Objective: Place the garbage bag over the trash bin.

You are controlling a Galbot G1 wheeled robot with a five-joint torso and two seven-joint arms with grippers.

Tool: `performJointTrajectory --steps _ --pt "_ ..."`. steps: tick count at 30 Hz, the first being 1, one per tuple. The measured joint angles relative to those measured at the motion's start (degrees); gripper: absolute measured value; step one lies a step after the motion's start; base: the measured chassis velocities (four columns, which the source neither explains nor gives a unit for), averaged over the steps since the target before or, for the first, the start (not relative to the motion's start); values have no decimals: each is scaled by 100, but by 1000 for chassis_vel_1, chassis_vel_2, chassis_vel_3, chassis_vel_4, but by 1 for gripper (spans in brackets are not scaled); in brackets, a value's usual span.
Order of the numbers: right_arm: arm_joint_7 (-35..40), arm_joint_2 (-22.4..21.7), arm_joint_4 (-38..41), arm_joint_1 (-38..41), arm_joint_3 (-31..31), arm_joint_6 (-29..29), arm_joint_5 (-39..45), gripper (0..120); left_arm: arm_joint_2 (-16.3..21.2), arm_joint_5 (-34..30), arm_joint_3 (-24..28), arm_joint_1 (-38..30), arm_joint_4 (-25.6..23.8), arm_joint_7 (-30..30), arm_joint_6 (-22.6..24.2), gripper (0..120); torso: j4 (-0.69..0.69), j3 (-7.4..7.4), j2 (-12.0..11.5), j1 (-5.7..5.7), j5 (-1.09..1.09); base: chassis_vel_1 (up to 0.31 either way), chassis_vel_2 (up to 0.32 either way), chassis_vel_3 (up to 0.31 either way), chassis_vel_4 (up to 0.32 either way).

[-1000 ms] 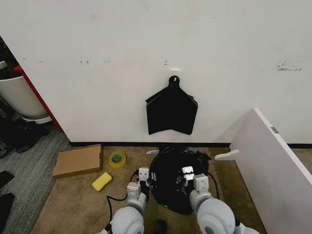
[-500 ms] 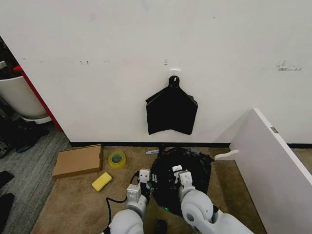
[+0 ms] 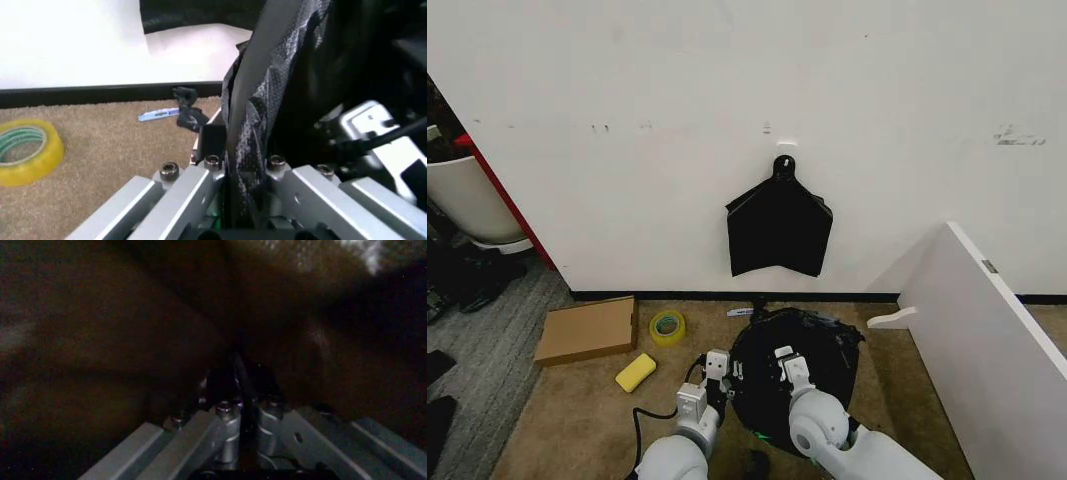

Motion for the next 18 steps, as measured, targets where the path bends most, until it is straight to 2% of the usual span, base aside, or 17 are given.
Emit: performJointTrajectory --steps 13,18 --pt "-21 -12 -218 37 57 20 -37 0 80 130 85 21 -11 97 -45 0 0 0 0 -1 0 0 0 0 0" --pt "-65 -196 296 -140 125 2 30 0 60 99 45 -13 43 82 -81 0 0 0 0 -1 0 0 0 0 0"
